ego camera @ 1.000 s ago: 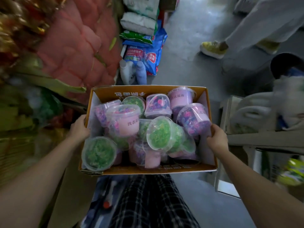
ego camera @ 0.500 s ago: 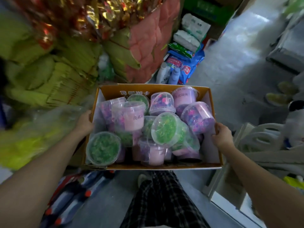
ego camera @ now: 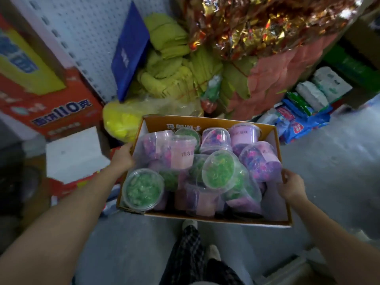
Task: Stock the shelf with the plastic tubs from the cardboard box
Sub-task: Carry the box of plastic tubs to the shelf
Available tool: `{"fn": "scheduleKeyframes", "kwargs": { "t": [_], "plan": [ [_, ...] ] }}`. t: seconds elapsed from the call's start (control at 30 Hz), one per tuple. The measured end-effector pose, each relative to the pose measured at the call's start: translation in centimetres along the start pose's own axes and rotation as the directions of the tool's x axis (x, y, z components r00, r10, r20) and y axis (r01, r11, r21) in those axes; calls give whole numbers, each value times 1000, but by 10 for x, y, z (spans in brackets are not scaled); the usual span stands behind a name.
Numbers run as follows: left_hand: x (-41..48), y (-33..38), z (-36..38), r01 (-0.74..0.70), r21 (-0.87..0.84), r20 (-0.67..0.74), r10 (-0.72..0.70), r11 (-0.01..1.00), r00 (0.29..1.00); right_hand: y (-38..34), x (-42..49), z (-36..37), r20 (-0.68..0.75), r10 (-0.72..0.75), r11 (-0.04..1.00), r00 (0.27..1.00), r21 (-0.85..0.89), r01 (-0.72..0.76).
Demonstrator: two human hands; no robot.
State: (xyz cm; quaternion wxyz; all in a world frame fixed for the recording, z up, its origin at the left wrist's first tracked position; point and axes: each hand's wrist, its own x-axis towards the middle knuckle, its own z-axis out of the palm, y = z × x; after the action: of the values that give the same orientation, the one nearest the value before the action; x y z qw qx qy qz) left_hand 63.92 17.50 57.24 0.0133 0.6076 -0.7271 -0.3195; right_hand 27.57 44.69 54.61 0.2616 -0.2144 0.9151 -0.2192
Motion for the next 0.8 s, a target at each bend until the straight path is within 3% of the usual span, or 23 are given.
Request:
{"fn": "scheduleKeyframes", "kwargs": {
  "t": [0.17, 0.4, 0.8],
  "plan": [
    [-71, -50, -9, 157, -84, -106, -165, 984, 980, -22, -26, 6, 84, -169, 985, 982, -1, 170],
    [-143, -131, -40, 284, -143, -232, -311, 948, 922, -76, -67, 40, 220, -374, 919, 901, -45, 393],
    [-214, -317, -145, 443, -229, -268, -494, 867, 827, -218, -162, 177, 344, -496, 812, 797, -142, 567]
  ]
}}
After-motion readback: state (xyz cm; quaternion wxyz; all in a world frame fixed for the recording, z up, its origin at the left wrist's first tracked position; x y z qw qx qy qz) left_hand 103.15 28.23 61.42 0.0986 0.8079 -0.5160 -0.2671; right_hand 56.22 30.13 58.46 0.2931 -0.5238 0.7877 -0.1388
